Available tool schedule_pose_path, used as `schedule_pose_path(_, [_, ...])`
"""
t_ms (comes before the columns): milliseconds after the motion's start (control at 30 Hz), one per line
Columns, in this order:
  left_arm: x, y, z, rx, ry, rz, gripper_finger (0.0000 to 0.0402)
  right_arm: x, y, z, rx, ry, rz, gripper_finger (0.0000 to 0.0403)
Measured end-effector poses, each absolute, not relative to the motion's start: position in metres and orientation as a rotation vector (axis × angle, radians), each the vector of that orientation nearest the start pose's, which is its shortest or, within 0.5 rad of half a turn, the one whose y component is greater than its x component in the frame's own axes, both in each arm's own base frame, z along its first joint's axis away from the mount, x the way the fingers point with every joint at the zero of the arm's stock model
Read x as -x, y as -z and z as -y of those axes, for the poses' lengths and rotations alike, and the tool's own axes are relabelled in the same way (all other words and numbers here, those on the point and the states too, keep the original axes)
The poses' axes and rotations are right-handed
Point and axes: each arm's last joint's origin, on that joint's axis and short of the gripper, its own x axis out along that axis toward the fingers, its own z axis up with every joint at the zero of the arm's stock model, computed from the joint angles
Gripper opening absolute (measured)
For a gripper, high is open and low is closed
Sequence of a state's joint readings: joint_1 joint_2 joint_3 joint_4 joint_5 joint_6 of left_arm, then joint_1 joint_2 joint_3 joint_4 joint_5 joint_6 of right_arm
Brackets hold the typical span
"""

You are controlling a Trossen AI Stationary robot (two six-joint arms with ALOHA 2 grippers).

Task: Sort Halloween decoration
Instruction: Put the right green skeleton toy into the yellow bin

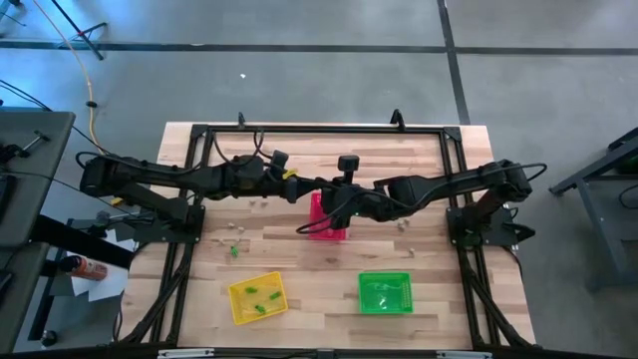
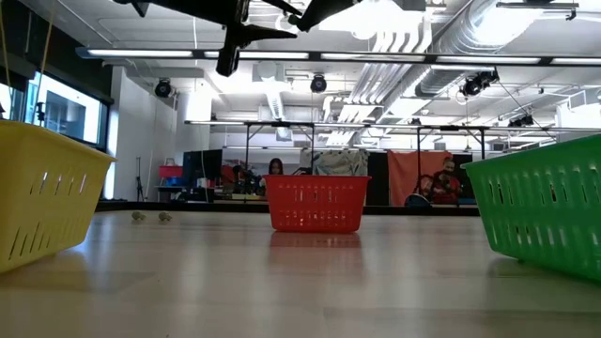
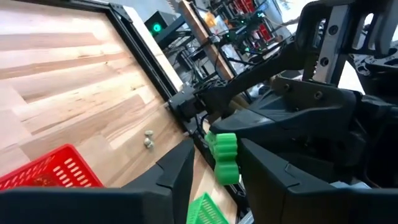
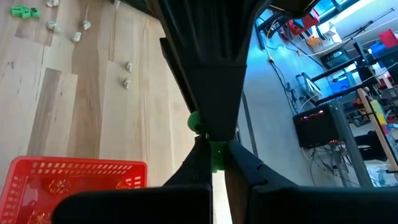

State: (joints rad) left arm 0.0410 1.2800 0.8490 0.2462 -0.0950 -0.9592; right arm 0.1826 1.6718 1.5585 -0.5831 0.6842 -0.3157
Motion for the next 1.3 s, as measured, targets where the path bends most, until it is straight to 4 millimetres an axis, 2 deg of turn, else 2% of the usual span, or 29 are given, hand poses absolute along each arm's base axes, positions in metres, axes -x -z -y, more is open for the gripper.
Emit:
schedule_pose_path(400, [-0.287,-0.29,-0.014,0.93,-0.197,-0.122,0.0023,-0.364,-0.34,-0.044,0.581,0.387,-0.718,0.0005])
schedule_pose_path(533, [-0.286,-0.29,-0.014,0.922,-0.201,-0.12,0.0007,-0.364,-0.34,-0.044,0.534,0.385,-0.705,0.0031])
schedule_pose_path(833, [-0.285,-0.288,-0.02,0.872,-0.198,-0.165,0.0003,-0.358,-0.342,-0.044,0.537,0.362,-0.731,0.0121])
schedule_pose_path(967, [-0.276,-0.286,-0.027,0.834,-0.237,-0.227,0.0003,-0.343,-0.346,-0.04,0.555,0.402,-0.797,0.0166])
schedule_pose_path(1067, [-0.266,-0.285,-0.028,0.75,-0.259,-0.299,0.0003,-0.322,-0.352,-0.036,0.564,0.462,-0.877,0.0189])
schedule_pose_path(1300, [-0.239,-0.288,-0.007,0.6,-0.263,-0.457,0.0002,-0.259,-0.369,-0.023,0.402,0.664,-0.997,0.0198])
